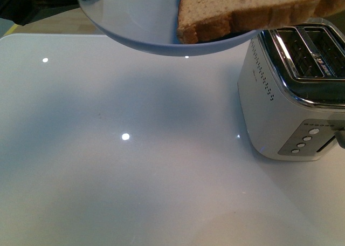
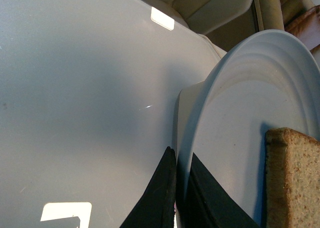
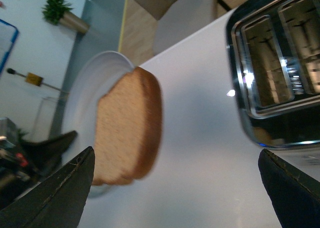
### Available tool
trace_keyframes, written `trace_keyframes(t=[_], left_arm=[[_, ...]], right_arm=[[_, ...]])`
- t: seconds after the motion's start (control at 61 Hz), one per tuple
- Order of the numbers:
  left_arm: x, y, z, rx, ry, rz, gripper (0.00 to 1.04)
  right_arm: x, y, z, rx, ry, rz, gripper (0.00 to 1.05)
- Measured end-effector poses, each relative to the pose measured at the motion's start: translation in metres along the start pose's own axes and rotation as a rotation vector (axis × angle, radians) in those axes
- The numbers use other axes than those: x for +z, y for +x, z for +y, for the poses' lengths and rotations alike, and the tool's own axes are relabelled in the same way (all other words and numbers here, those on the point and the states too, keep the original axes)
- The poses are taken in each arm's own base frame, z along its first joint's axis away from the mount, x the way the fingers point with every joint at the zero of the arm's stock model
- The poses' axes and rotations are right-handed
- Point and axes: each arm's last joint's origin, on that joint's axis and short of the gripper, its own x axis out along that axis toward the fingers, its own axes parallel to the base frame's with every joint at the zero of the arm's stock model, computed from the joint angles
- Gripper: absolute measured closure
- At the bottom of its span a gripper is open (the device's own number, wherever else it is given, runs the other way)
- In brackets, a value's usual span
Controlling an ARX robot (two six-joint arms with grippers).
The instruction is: Left arm holds plate, right arm toasts bread
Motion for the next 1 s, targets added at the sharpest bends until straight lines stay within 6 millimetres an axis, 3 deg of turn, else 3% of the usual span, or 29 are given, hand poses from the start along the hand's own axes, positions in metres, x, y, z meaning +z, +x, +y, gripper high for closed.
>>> trace_keyframes(t=[0.246, 0.393, 0.836, 0.918, 1.0], left_arm=[[-0.001, 0.000, -0.001, -0.004, 0.001, 0.004, 1.02], [-0.001, 0.000, -0.001, -0.007, 0.001, 0.006, 1.02], [-0.002, 0.001, -0.002, -0.011, 0.002, 0.010, 1.02], [-0.002, 0.001, -0.002, -0.011, 0.001, 0.010, 1.02], [-0.002, 0.001, -0.002, -0.013, -0.001, 0.012, 1.02]], right_arm=[[-0.004, 0.045, 0.011, 0.073, 0.175, 0.072, 0.09], [-0.008, 0.055, 0.011, 0.071, 0.230, 0.092, 0.10], [-0.011, 0.060, 0.015, 0.087, 0.302, 0.097, 0.87], [-0.009, 0.059, 0.015, 0.093, 0.318, 0.091, 0.98], [-0.006, 0.057, 0.016, 0.099, 0.323, 0.078, 1.02]])
